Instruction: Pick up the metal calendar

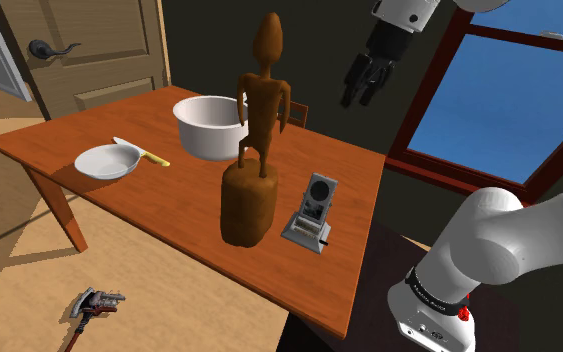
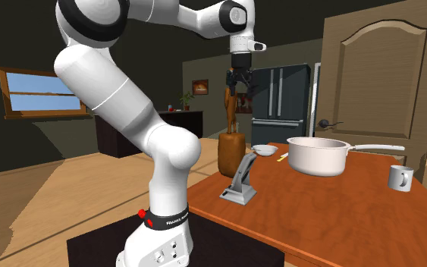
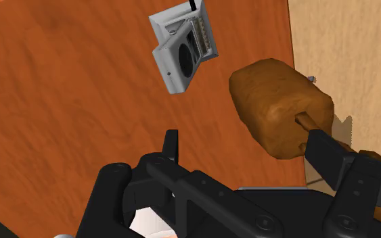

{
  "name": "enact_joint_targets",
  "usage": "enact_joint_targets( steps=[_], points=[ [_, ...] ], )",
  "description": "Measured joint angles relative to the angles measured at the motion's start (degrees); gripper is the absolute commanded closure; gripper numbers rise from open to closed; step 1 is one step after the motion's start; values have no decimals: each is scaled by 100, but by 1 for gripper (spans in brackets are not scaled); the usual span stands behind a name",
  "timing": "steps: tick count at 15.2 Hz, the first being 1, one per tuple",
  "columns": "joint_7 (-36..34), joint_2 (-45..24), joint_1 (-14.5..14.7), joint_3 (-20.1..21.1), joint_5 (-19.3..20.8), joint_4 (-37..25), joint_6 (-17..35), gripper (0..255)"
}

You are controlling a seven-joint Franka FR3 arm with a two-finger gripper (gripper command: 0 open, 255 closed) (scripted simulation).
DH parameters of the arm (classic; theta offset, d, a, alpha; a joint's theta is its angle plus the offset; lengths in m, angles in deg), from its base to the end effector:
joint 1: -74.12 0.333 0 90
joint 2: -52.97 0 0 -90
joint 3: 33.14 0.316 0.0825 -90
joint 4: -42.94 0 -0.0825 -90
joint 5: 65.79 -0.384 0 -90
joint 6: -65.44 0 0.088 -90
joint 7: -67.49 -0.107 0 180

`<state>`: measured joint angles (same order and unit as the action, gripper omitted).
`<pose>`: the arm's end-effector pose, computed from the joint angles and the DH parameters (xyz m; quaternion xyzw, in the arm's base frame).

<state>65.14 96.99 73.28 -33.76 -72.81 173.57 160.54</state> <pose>0.3211 0.0026 0.6306 -0.9946 0.0328 -0.0733 0.0656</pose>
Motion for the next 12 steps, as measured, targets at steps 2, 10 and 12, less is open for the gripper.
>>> enact_joint_targets(
  steps=[2,10,12],
  points=[
    [45,-10,12,-10,-2,79,70,0],
    [937,-529,159,-326,38,1053,1237,0],
    [1188,-802,204,-415,38,1194,1565,0]
  ],
)
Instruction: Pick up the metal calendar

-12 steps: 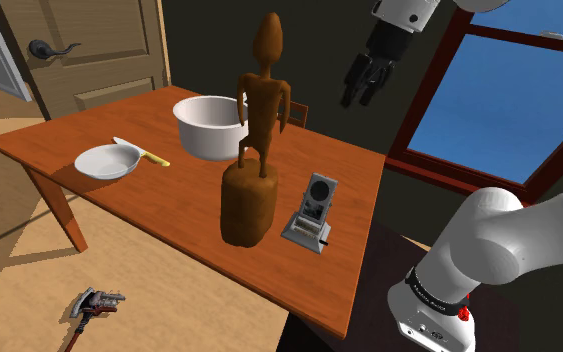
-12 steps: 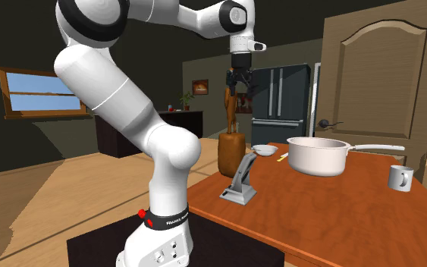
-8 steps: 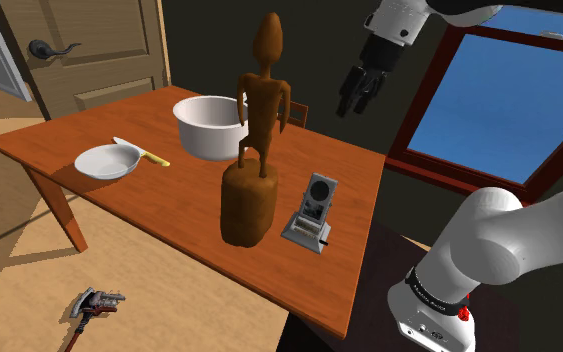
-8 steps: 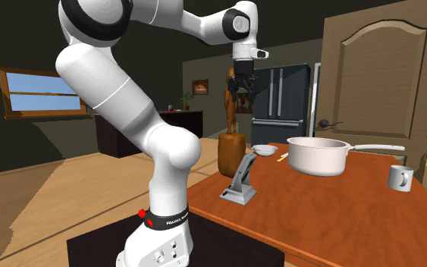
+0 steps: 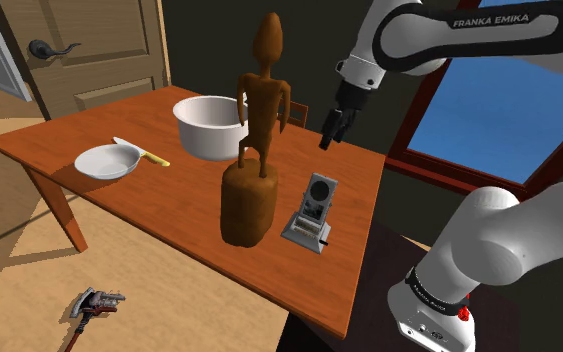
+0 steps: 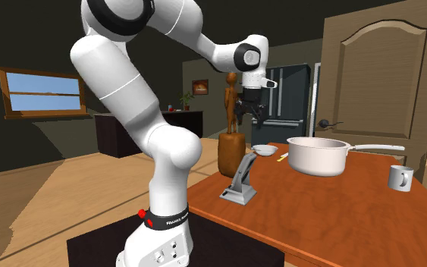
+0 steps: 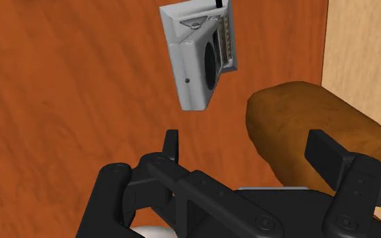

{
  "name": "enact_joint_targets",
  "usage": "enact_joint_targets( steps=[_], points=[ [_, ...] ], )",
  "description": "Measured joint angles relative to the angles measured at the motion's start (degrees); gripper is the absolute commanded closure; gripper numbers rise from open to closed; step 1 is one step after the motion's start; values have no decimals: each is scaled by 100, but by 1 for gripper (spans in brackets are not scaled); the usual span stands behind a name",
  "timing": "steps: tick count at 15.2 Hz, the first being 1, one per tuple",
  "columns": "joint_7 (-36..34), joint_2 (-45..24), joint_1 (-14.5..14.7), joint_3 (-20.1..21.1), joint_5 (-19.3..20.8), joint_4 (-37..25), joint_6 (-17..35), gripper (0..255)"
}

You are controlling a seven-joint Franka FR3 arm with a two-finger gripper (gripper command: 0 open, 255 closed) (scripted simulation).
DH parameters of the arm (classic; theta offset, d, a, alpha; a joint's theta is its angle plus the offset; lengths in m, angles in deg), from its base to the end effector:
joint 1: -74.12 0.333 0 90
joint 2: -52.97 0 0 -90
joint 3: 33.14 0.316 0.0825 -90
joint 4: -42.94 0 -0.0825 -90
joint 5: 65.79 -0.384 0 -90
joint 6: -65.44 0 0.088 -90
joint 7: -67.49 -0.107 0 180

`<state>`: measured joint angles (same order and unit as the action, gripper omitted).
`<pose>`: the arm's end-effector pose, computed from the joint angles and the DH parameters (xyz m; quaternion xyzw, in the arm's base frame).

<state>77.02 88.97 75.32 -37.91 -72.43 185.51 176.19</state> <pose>0.3681 -0.0176 0.5064 -0.9954 -0.0403 -0.0433 0.0750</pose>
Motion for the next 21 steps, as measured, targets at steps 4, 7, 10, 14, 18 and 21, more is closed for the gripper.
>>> enact_joint_targets(
  steps=[4,7,10,14,18,21],
  points=[
    [527,-575,91,-186,-26,305,698,0],
    [844,-990,176,-276,-81,441,1139,0],
    [951,-1136,200,-304,-113,576,1396,0],
    [1053,-1353,228,-335,-175,771,1797,0],
    [1056,-1390,245,-327,-197,832,1903,255],
    [1054,-1388,245,-326,-198,831,1908,255]
  ],
)
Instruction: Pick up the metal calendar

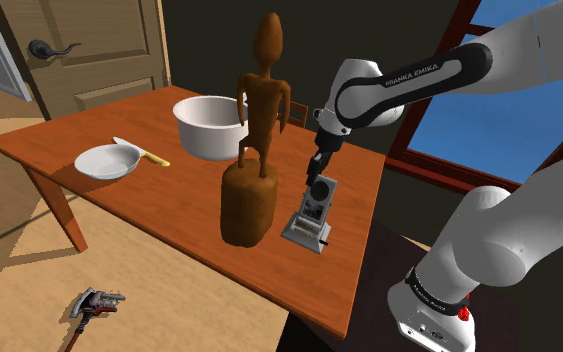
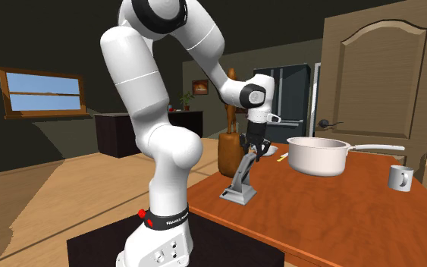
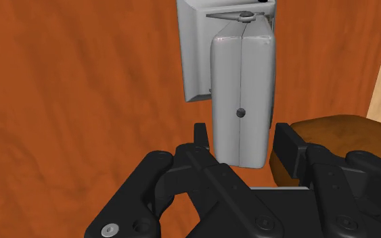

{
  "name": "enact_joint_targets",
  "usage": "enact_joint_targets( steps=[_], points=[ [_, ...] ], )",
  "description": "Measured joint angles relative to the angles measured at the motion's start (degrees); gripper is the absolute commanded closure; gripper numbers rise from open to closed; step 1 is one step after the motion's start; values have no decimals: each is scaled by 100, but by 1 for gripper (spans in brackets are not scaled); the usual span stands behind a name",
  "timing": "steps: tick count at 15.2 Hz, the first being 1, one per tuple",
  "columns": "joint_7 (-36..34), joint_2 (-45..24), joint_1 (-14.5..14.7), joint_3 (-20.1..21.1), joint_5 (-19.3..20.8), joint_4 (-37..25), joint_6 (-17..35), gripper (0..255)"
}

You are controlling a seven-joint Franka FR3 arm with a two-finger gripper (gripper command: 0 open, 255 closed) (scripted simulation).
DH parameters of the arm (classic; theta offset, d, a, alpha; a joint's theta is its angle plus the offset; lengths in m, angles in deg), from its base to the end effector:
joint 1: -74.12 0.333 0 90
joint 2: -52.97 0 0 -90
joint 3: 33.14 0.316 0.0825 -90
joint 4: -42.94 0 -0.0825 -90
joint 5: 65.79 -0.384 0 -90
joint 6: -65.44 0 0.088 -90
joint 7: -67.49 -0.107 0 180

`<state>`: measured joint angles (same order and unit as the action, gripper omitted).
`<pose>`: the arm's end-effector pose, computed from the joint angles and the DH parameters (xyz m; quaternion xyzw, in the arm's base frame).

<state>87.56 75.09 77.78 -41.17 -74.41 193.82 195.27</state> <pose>0.3981 -0.0246 0.3744 -0.9920 -0.0936 -0.0236 0.0812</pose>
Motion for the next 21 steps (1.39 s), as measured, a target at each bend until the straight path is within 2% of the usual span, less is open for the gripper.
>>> enact_joint_targets(
  steps=[6,21],
  points=[
    [-2,11,-3,0,7,-19,-39,255],
    [-255,538,-66,70,160,-717,-1252,255]
  ],
)
